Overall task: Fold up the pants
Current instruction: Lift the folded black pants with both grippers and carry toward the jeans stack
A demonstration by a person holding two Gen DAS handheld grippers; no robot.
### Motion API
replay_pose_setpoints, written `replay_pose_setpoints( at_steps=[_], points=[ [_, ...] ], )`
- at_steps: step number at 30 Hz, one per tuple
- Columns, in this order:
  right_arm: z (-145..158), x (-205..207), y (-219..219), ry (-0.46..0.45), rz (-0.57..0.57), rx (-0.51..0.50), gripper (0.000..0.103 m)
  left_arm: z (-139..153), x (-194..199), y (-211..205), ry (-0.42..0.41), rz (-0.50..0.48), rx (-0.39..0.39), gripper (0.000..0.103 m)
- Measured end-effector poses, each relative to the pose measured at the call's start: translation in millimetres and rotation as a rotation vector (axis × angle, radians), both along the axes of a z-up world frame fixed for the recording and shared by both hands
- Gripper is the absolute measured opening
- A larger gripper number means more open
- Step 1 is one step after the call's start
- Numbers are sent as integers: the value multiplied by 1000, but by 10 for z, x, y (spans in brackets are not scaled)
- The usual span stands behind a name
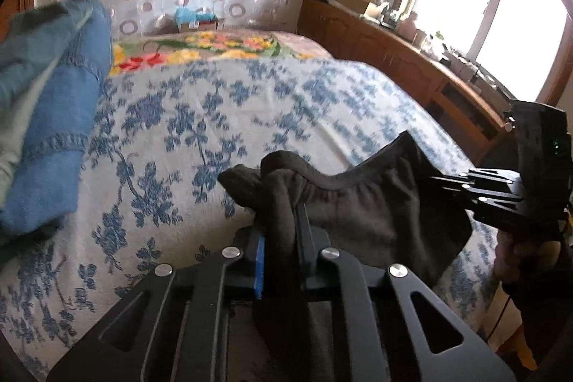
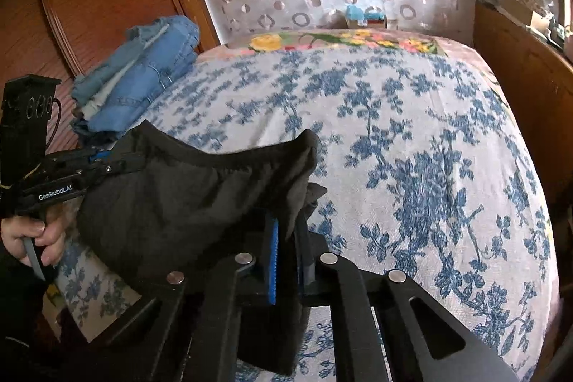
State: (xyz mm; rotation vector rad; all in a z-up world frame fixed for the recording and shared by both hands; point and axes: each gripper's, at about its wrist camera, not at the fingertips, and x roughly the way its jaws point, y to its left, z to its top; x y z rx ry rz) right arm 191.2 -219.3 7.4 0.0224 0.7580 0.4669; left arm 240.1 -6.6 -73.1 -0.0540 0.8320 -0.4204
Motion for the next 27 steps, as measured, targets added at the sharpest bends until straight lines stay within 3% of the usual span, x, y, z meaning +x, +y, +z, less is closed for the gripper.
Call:
replay_pose_setpoints(
  at_steps=[8, 16, 27],
  points=[
    [352, -90, 57, -115, 9, 20, 5, 526, -202, 83, -137, 14, -4, 14],
    [759, -70, 205, -211, 88, 4, 5, 882, -230, 315, -224, 77, 1, 14],
    [1182, 381, 720, -304, 208, 30, 5, 1270, -243, 861, -335, 195, 11, 14]
  ],
)
